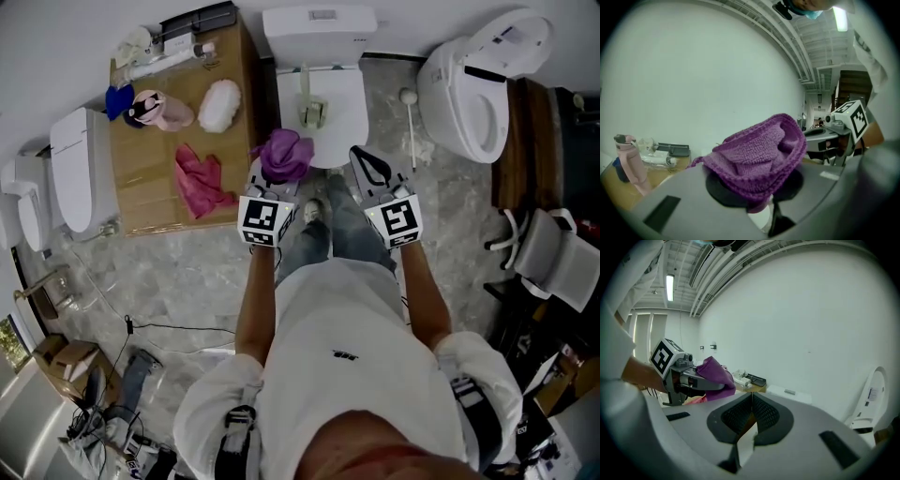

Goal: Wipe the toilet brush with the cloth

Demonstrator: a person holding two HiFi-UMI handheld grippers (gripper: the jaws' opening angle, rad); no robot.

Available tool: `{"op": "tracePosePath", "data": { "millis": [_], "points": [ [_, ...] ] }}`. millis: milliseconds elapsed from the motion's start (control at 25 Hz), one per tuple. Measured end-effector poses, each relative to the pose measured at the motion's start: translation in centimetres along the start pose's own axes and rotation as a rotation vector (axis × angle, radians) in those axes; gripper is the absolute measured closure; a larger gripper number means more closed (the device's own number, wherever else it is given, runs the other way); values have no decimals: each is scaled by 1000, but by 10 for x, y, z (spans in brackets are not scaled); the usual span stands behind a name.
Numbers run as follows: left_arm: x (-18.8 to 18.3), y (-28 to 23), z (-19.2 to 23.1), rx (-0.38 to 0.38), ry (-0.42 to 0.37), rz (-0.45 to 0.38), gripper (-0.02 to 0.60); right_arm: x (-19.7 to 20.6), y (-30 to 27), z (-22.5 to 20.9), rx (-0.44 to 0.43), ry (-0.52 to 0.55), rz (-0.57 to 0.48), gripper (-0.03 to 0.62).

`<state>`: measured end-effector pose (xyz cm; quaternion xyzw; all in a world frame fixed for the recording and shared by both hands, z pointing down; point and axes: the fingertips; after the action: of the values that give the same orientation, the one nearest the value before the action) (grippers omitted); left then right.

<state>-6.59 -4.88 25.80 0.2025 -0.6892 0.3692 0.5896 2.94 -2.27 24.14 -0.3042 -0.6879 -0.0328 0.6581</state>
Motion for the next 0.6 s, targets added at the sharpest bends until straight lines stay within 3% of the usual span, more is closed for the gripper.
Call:
{"op": "tracePosePath", "data": {
  "millis": [600],
  "points": [
    [92, -85, 24, -34, 55, 96, 488, 76, -85, -63, -84, -14, 116, 597]
  ]
}}
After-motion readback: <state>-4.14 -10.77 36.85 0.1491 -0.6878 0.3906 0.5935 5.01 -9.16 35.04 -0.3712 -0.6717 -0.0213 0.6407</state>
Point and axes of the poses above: the fingertips, and each gripper's own axes: y backward along the fingers, z to its left, x out of its underside, and after that the axes turned 12 degrees about -y, right-handed
